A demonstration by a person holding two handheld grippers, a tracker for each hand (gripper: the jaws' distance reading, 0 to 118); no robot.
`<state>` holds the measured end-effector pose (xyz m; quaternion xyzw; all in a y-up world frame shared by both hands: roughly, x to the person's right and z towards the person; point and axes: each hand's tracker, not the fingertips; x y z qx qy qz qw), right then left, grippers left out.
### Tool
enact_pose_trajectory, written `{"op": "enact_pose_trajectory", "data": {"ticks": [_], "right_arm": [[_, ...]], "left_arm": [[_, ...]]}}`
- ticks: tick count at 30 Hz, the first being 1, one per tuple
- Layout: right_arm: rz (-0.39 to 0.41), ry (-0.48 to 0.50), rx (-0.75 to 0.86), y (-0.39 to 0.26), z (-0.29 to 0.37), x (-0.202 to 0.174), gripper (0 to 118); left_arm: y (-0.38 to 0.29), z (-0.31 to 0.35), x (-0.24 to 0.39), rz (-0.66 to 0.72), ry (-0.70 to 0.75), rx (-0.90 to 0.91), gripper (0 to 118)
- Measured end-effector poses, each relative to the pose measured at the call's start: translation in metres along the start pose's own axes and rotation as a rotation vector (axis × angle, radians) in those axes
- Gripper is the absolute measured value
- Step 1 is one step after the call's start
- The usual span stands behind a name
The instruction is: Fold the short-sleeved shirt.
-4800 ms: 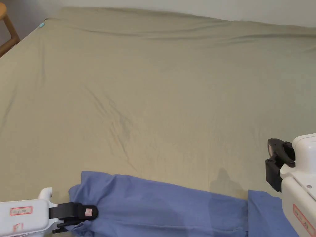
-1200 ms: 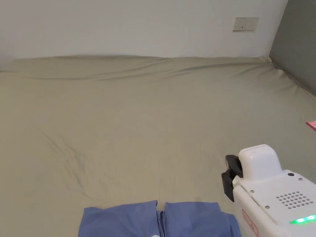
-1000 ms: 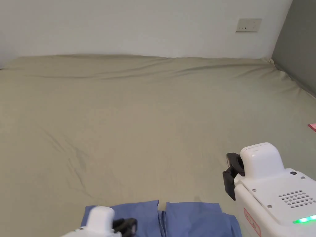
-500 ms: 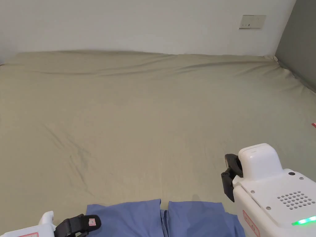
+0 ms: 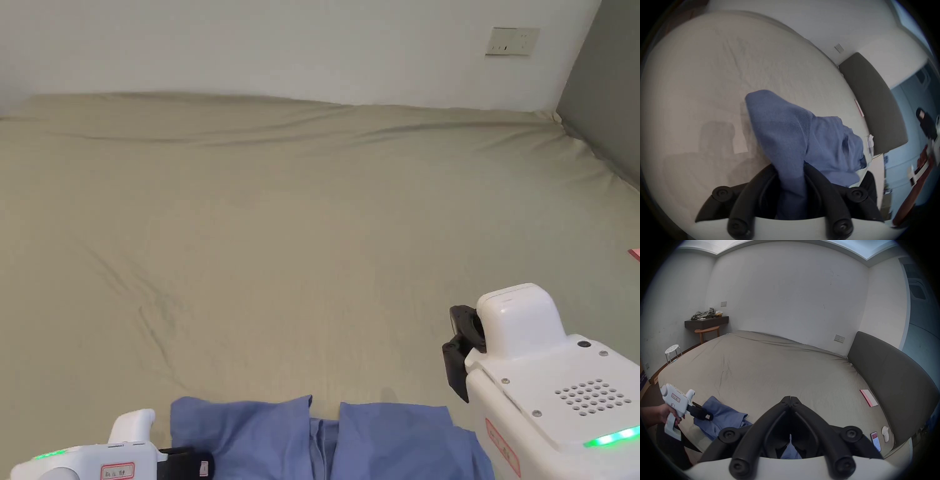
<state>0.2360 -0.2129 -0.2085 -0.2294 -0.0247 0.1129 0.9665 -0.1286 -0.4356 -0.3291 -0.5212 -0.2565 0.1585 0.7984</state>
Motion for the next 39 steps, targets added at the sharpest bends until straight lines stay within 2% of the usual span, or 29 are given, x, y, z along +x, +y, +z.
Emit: {"op": "enact_pose_trajectory", "data": {"ticks": [4, 7, 11, 15, 19, 21, 24, 27, 32, 36, 39], "right_arm": [[0.007, 0.005, 0.005, 0.003, 0.001, -0.006, 0], [0.015, 0.013, 0.007, 0.006, 0.001, -0.011, 0], [0.023, 0.025, 0.015, 0.009, 0.001, -0.016, 0], [0.021, 0.035, 0.024, 0.011, 0.0, -0.019, 0], [0.016, 0.05, 0.028, 0.011, -0.002, -0.023, 0], [0.017, 0.059, 0.028, 0.011, -0.003, -0.025, 0], [0.017, 0.068, 0.028, 0.01, -0.004, -0.025, 0], [0.01, 0.08, 0.032, 0.006, -0.004, -0.021, 0], [-0.004, 0.068, 0.016, -0.001, -0.003, -0.012, 0], [-0.015, 0.055, 0.012, -0.004, -0.002, -0.004, 0], [-0.023, 0.049, 0.009, -0.006, -0.002, 0.002, 0]], "left_arm": [[0.001, 0.023, -0.007, -0.015, 0.023, 0.037, 10], [0.005, 0.041, -0.017, -0.062, 0.149, 0.059, 10], [0.013, 0.075, -0.039, -0.068, 0.249, 0.093, 10], [0.024, 0.114, -0.051, -0.151, 0.463, 0.139, 10], [0.036, 0.144, -0.03, -0.203, 0.636, 0.14, 10], [0.044, 0.149, -0.012, -0.262, 0.662, 0.118, 10], [0.05, 0.144, 0.019, -0.301, 0.623, 0.08, 10], [0.051, 0.128, 0.048, -0.312, 0.5, 0.041, 10], [0.052, 0.08, 0.08, -0.367, 0.439, 0.008, 10], [0.043, 0.027, 0.095, -0.305, 0.323, -0.074, 10], [0.031, -0.011, 0.104, -0.27, 0.3, -0.116, 10]]}}
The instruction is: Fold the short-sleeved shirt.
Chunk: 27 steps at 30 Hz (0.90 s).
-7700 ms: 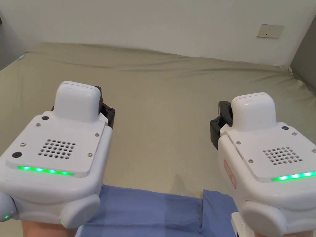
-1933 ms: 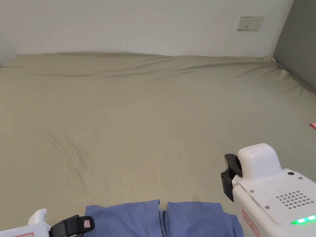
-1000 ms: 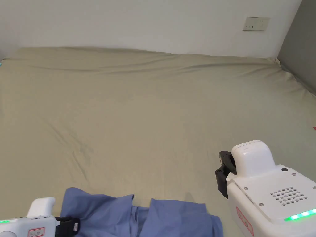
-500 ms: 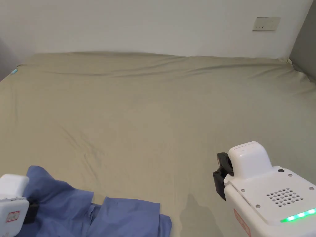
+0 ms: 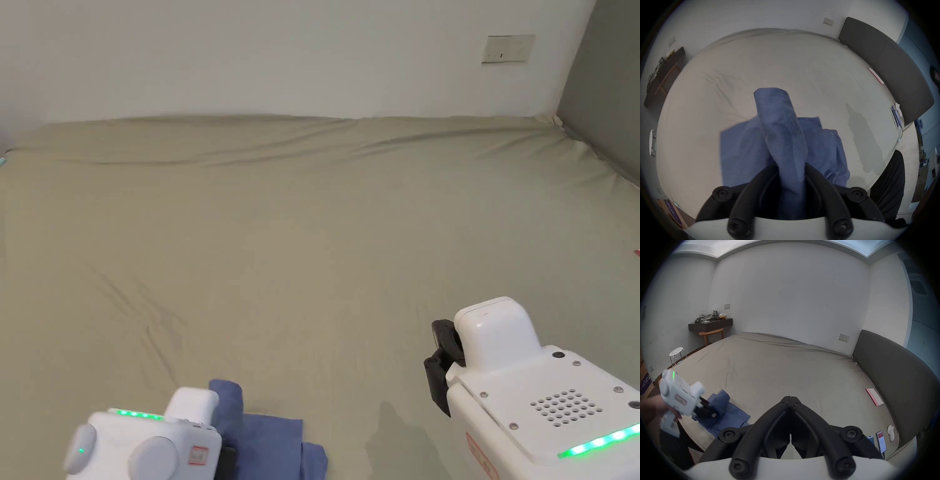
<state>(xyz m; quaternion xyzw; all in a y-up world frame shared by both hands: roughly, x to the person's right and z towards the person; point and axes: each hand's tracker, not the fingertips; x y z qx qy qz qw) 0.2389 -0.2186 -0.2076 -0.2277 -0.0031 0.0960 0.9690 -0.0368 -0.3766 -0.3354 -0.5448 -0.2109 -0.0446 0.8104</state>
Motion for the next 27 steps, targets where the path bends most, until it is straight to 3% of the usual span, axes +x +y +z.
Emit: {"op": "enact_pose_trajectory", "data": {"ticks": [4, 6, 7, 8, 10, 11, 15, 17, 18, 19, 21, 22, 24, 27], "right_arm": [[-0.005, -0.008, -0.01, -0.003, -0.002, 0.006, 0], [-0.007, -0.012, -0.02, -0.005, -0.004, 0.008, 0], [-0.008, -0.013, -0.023, -0.005, -0.004, 0.008, 0], [-0.01, -0.012, -0.026, -0.006, -0.005, 0.008, 0], [-0.015, -0.007, -0.03, -0.007, -0.006, 0.008, 0], [-0.015, -0.006, -0.032, -0.007, -0.007, 0.007, 0], [-0.004, -0.007, -0.033, -0.007, -0.006, 0.007, 0], [-0.003, -0.012, -0.029, -0.006, -0.005, 0.007, 0], [-0.005, -0.013, -0.026, -0.005, -0.005, 0.008, 0], [-0.008, -0.014, -0.024, -0.004, -0.004, 0.008, 0], [-0.009, -0.015, -0.02, -0.004, -0.002, 0.007, 0], [-0.008, -0.015, -0.018, -0.004, -0.001, 0.006, 0], [-0.006, -0.013, -0.017, -0.005, 0.0, 0.004, 0], [-0.003, -0.01, -0.02, -0.007, 0.002, 0.001, 0]], "left_arm": [[-0.01, -0.032, 0.036, -0.077, 0.089, -0.033, 11], [-0.015, -0.037, 0.05, -0.103, 0.104, -0.028, 20], [-0.016, -0.037, 0.055, -0.101, 0.104, -0.02, 31], [-0.017, -0.035, 0.059, -0.103, 0.08, -0.011, 58], [-0.02, -0.031, 0.065, -0.103, -0.11, -0.019, 105], [-0.02, -0.027, 0.067, -0.086, -0.194, -0.025, 113], [-0.018, 0.004, 0.058, 0.013, -0.271, 0.126, 113], [-0.015, 0.016, 0.044, 0.068, -0.27, 0.202, 111], [-0.014, 0.022, 0.035, 0.083, -0.251, 0.245, 105], [-0.013, 0.027, 0.027, 0.077, -0.21, 0.28, 90], [-0.012, 0.03, 0.02, 0.034, -0.101, 0.327, 12], [-0.014, 0.029, 0.019, -0.004, -0.03, 0.35, 0], [-0.02, 0.023, 0.017, -0.069, 0.099, 0.405, 0], [-0.026, -0.001, 0.025, -0.127, 0.124, 0.369, 0]]}}
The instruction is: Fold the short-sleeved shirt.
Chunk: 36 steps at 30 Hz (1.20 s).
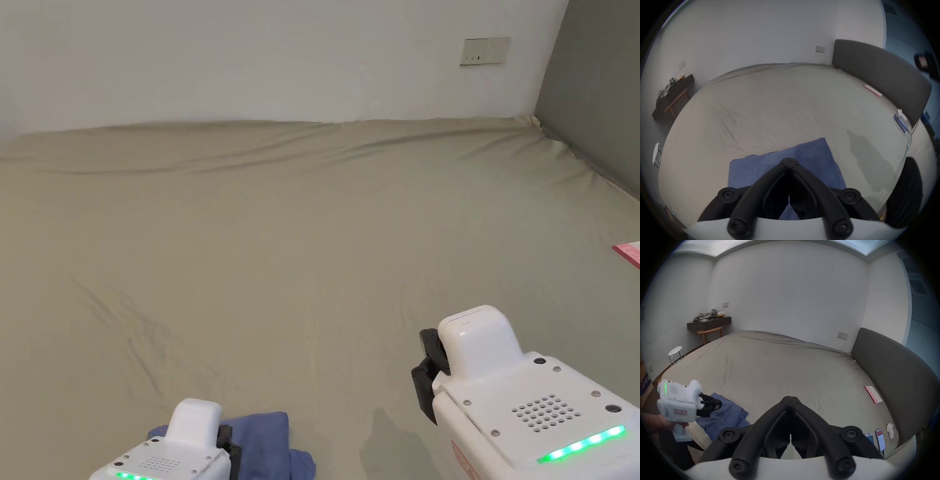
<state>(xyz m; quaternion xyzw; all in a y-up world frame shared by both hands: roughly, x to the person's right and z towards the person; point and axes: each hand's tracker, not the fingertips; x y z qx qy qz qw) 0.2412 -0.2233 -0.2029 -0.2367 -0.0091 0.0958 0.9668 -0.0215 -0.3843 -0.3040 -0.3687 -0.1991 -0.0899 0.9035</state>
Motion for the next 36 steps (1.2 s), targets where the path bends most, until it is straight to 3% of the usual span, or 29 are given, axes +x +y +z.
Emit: {"op": "enact_pose_trajectory", "data": {"ticks": [7, 15, 19, 22, 25, 27, 30, 33, 36], "right_arm": [[0.012, -0.008, -0.012, -0.004, 0.004, 0.003, 0], [-0.004, -0.025, -0.027, -0.007, 0.0, 0.009, 0], [-0.001, -0.007, -0.034, -0.007, -0.006, 0.002, 0], [0.014, 0.012, -0.03, -0.002, -0.01, -0.006, 0], [0.044, 0.037, -0.028, 0.002, -0.014, -0.015, 0], [0.054, 0.047, -0.027, 0.004, -0.018, -0.023, 0], [0.043, 0.114, -0.029, 0.004, -0.032, -0.038, 0], [0.016, 0.245, -0.073, -0.005, -0.06, -0.061, 0], [0.008, 0.382, -0.229, -0.034, -0.103, -0.094, 0]], "left_arm": [[-0.032, -0.044, 0.053, -0.109, -0.002, -0.072, 0], [-0.043, -0.036, 0.095, -0.179, -0.075, -0.064, 0], [-0.052, -0.019, 0.096, -0.09, -0.18, -0.094, 0], [-0.066, -0.003, 0.084, 0.004, -0.38, -0.104, 0], [-0.067, 0.022, 0.068, 0.004, -0.365, -0.047, 0], [-0.063, 0.036, 0.044, 0.078, -0.359, 0.011, 0], [-0.054, 0.052, 0.001, 0.114, -0.217, 0.112, 0], [-0.046, 0.068, -0.048, 0.205, -0.091, 0.186, 0], [-0.043, 0.078, -0.089, 0.26, 0.004, 0.227, 0]]}}
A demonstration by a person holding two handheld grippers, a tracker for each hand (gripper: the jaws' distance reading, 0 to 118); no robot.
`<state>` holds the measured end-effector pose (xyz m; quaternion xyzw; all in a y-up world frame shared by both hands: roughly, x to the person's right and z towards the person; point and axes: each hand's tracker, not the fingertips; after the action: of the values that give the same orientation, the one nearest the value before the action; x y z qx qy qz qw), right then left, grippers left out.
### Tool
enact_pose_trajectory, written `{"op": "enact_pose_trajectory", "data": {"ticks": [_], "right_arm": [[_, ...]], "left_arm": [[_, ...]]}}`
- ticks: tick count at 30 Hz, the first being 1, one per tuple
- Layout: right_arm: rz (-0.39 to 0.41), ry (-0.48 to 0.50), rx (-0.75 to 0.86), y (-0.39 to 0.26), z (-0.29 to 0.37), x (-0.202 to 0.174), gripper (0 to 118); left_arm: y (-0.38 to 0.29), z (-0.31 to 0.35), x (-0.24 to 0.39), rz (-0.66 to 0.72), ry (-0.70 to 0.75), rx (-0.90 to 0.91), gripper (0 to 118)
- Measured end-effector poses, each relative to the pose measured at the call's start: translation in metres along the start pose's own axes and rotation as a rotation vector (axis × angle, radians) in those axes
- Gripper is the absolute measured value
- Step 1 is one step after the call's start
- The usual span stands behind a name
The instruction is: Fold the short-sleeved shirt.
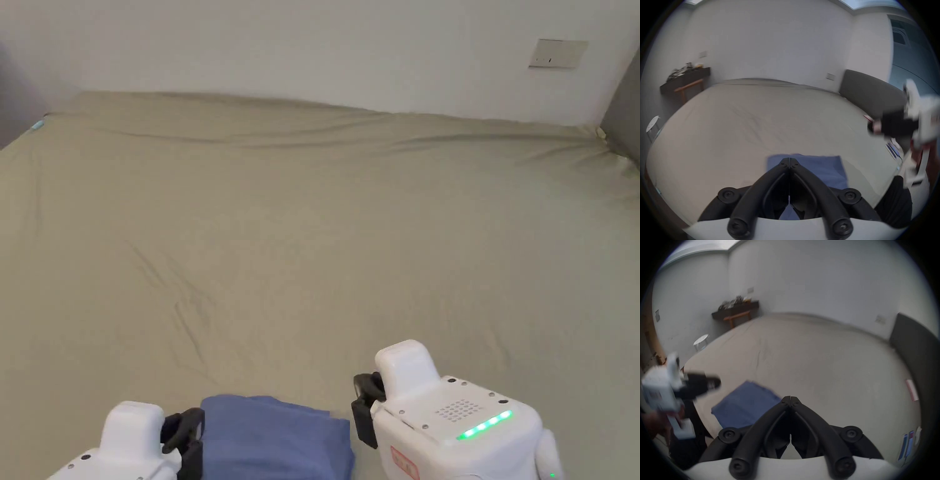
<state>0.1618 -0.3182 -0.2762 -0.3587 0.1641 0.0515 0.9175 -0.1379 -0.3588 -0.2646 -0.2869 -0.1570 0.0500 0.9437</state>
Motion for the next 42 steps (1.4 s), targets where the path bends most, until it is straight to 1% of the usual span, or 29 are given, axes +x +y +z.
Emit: {"op": "enact_pose_trajectory", "data": {"ticks": [2, 4, 6, 7, 9, 10, 11, 12, 13, 14, 15, 16, 17, 21, 24, 25, 26, 27, 28, 29, 30, 31, 32, 33, 35, 37, 38, 40, 42], "right_arm": [[0.034, 0.017, -0.102, -0.019, -0.035, -0.016, 0], [0.089, 0.071, -0.238, -0.044, -0.069, -0.026, 0], [0.104, 0.117, -0.37, -0.068, -0.097, -0.032, 0], [0.118, 0.092, -0.397, -0.076, -0.1, -0.041, 0], [0.135, 0.073, -0.268, -0.071, -0.087, -0.045, 0], [0.131, 0.072, -0.32, -0.065, -0.088, -0.045, 0], [0.136, 0.073, -0.325, -0.064, -0.089, -0.044, 0], [0.144, 0.076, -0.337, -0.064, -0.09, -0.043, 0], [0.15, 0.081, -0.339, -0.064, -0.091, -0.042, 0], [0.151, 0.086, -0.341, -0.063, -0.091, -0.042, 0], [0.147, 0.09, -0.341, -0.065, -0.092, -0.038, 0], [0.14, 0.095, -0.337, -0.066, -0.091, -0.037, 0], [0.133, 0.098, -0.333, -0.067, -0.091, -0.036, 0], [0.094, 0.125, -0.307, -0.076, -0.095, -0.022, 0], [0.002, 0.175, -0.298, -0.079, -0.097, -0.01, 0], [-0.018, 0.187, -0.301, -0.079, -0.097, -0.007, 0], [-0.029, 0.196, -0.302, -0.08, -0.098, -0.003, 0], [-0.033, 0.203, -0.303, -0.076, -0.095, -0.009, 0], [-0.031, 0.207, -0.305, -0.075, -0.095, -0.008, 0], [-0.031, 0.211, -0.307, -0.075, -0.095, -0.007, 0], [-0.033, 0.214, -0.309, -0.075, -0.095, -0.008, 0], [-0.034, 0.216, -0.31, -0.074, -0.095, -0.008, 0], [-0.034, 0.216, -0.313, -0.072, -0.093, -0.011, 0], [-0.03, 0.213, -0.315, -0.072, -0.093, -0.013, 0], [0.011, 0.198, -0.303, -0.069, -0.086, -0.017, 0], [0.067, 0.158, -0.296, -0.063, -0.077, -0.022, 0], [0.079, 0.126, -0.274, -0.058, -0.069, -0.022, 0], [0.088, 0.051, -0.195, -0.047, -0.054, -0.013, 0], [0.082, 0.009, -0.136, -0.029, -0.033, -0.001, 0]], "left_arm": [[0.004, 0.002, -0.018, 0.016, 0.048, 0.009, 0], [0.005, 0.001, -0.037, 0.049, 0.055, -0.012, 0], [0.004, -0.002, -0.05, 0.073, 0.044, -0.05, 0], [0.002, -0.006, -0.055, 0.088, 0.014, -0.112, 0], [0.001, -0.015, -0.066, 0.121, -0.028, -0.183, 0], [-0.001, -0.019, -0.069, 0.142, -0.061, -0.223, 2], [-0.002, -0.025, -0.073, 0.16, -0.088, -0.248, 9], [-0.003, -0.033, -0.078, 0.195, -0.129, -0.286, 25], [-0.004, -0.04, -0.083, 0.24, -0.168, -0.323, 49], [-0.005, -0.047, -0.088, 0.299, -0.213, -0.364, 83], [-0.007, -0.056, -0.092, 0.353, -0.256, -0.412, 100], [-0.011, -0.066, -0.096, 0.401, -0.297, -0.446, 107], [-0.015, -0.075, -0.097, 0.439, -0.325, -0.463, 108], [-0.027, -0.105, -0.103, 0.563, -0.396, -0.51, 108], [-0.044, -0.133, -0.104, 0.715, -0.502, -0.594, 108], [-0.046, -0.137, -0.101, 0.75, -0.543, -0.583, 108], [-0.046, -0.138, -0.095, 0.764, -0.592, -0.552, 107], [-0.044, -0.141, -0.09, 0.774, -0.626, -0.551, 106], [-0.043, -0.144, -0.085, 0.754, -0.61, -0.57, 106], [-0.042, -0.147, -0.08, 0.732, -0.62, -0.582, 95], [-0.045, -0.148, -0.073, 0.714, -0.615, -0.622, 68], [-0.05, -0.151, -0.066, 0.675, -0.543, -0.667, 30], [-0.056, -0.153, -0.058, 0.672, -0.51, -0.685, 28], [-0.058, -0.151, -0.057, 0.695, -0.536, -0.651, 28], [-0.05, -0.145, -0.059, 0.705, -0.532, -0.645, 28], [-0.044, -0.137, -0.052, 0.637, -0.487, -0.622, 28], [-0.039, -0.133, -0.054, 0.606, -0.468, -0.616, 28], [-0.028, -0.123, -0.051, 0.557, -0.426, -0.592, 28], [-0.019, -0.113, -0.051, 0.512, -0.403, -0.569, 28]]}}
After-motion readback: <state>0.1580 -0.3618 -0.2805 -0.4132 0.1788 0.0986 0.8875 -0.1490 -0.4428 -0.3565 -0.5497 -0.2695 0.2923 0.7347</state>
